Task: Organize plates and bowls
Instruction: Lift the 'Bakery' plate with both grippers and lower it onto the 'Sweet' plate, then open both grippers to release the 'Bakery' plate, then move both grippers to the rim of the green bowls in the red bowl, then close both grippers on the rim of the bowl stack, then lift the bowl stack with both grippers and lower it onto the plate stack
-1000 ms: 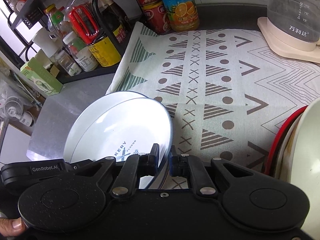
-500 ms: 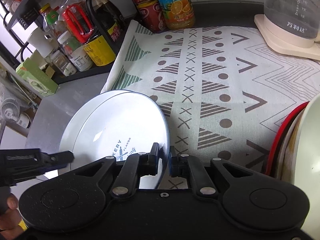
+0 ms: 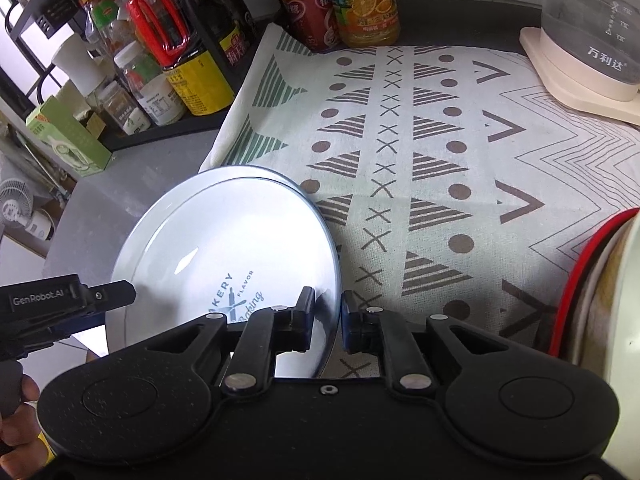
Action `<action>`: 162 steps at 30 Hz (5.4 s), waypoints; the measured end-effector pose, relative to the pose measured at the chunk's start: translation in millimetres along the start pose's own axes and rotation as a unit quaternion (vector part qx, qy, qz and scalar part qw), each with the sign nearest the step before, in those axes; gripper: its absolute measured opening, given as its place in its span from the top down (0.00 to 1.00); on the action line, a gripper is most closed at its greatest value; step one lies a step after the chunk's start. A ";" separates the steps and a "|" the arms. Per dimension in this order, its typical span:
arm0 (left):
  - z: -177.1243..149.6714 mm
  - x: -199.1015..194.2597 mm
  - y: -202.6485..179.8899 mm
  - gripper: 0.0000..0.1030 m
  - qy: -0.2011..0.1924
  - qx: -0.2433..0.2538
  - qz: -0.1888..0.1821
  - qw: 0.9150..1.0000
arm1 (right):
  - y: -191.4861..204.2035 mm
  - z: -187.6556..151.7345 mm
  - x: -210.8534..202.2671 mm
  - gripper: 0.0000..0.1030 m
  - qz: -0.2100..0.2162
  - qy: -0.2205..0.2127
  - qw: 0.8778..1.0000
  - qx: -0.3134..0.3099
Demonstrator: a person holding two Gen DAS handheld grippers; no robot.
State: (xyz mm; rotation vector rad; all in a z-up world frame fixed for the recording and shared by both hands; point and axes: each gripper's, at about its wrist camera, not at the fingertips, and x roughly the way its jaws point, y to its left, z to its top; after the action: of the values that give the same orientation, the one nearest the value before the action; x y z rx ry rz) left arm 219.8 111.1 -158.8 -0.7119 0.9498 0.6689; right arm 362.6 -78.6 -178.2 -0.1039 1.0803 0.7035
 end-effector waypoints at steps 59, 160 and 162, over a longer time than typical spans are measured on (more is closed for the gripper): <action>-62.1 -70.6 -171.1 0.19 -0.030 0.145 -0.102 0.984 | -104.6 -44.7 -170.5 0.00 -0.081 -0.190 0.976 0.068; -31.4 -95.6 -115.4 0.72 -0.070 0.089 -0.100 0.989 | -83.9 -14.2 -113.1 0.71 0.047 -0.096 0.990 0.087; -27.3 -95.6 -106.1 0.72 -0.073 0.080 -0.094 0.990 | -75.6 -9.6 -107.6 0.71 0.055 -0.091 0.991 0.082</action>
State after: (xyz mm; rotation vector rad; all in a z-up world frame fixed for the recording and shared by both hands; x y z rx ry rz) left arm 247.8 8.6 -59.5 -0.5932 0.7820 0.4664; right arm 368.4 -192.6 -112.2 0.1581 0.9696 0.7058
